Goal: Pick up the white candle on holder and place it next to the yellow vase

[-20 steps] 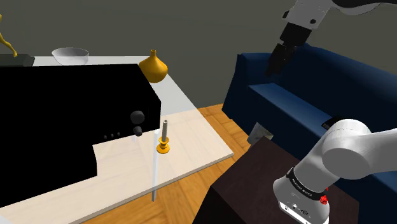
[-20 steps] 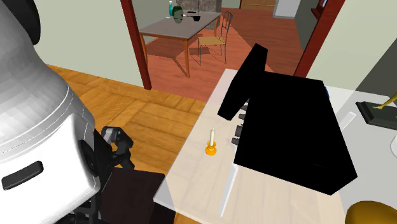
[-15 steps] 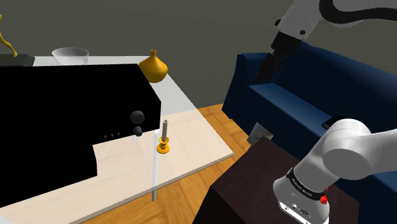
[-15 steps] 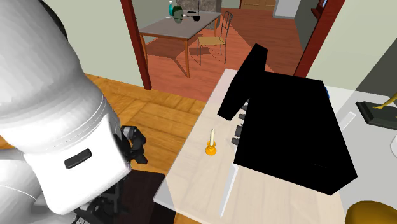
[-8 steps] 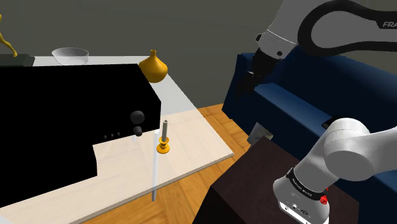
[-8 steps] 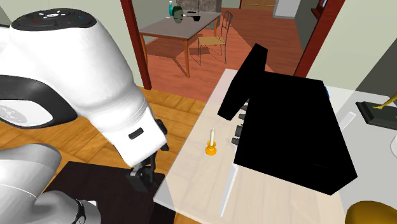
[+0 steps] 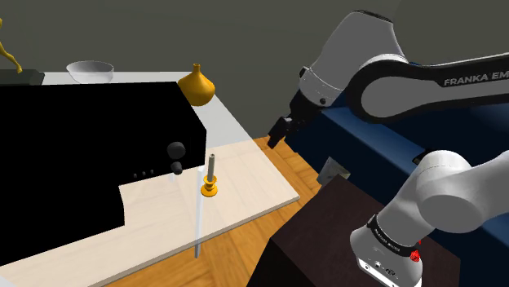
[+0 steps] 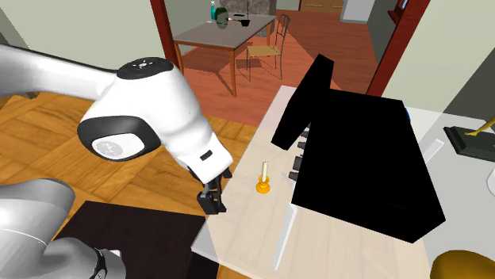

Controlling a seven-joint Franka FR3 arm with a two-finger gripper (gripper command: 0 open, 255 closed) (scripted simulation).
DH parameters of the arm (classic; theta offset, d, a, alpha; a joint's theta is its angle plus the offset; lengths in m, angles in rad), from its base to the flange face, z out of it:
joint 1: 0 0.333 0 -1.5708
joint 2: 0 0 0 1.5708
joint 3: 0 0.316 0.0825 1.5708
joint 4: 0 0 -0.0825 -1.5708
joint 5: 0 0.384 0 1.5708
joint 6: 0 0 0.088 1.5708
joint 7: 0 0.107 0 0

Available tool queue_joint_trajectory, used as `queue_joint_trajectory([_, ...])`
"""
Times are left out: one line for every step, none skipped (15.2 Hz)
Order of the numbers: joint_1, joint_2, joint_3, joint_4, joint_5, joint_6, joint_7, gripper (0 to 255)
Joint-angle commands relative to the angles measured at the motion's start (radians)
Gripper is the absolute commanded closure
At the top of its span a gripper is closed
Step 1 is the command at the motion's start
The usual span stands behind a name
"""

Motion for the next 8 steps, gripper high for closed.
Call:
queue_joint_trajectory([-0.001, 0.068, 0.055, 0.007, 0.001, 0.092, 0.044, 0])
queue_joint_trajectory([-0.005, 0.101, 0.083, 0.01, -0.003, 0.135, 0.065, 0])
queue_joint_trajectory([-0.012, 0.136, 0.112, 0.015, -0.011, 0.178, 0.089, 0])
queue_joint_trajectory([-0.022, 0.171, 0.142, 0.022, -0.022, 0.22, 0.116, 0])
queue_joint_trajectory([-0.035, 0.208, 0.174, 0.03, -0.039, 0.261, 0.145, 0])
queue_joint_trajectory([-0.052, 0.246, 0.208, 0.04, -0.062, 0.301, 0.178, 0])
queue_joint_trajectory([-0.074, 0.285, 0.244, 0.052, -0.091, 0.34, 0.216, 0])
queue_joint_trajectory([-0.103, 0.324, 0.285, 0.066, -0.129, 0.377, 0.259, 0])
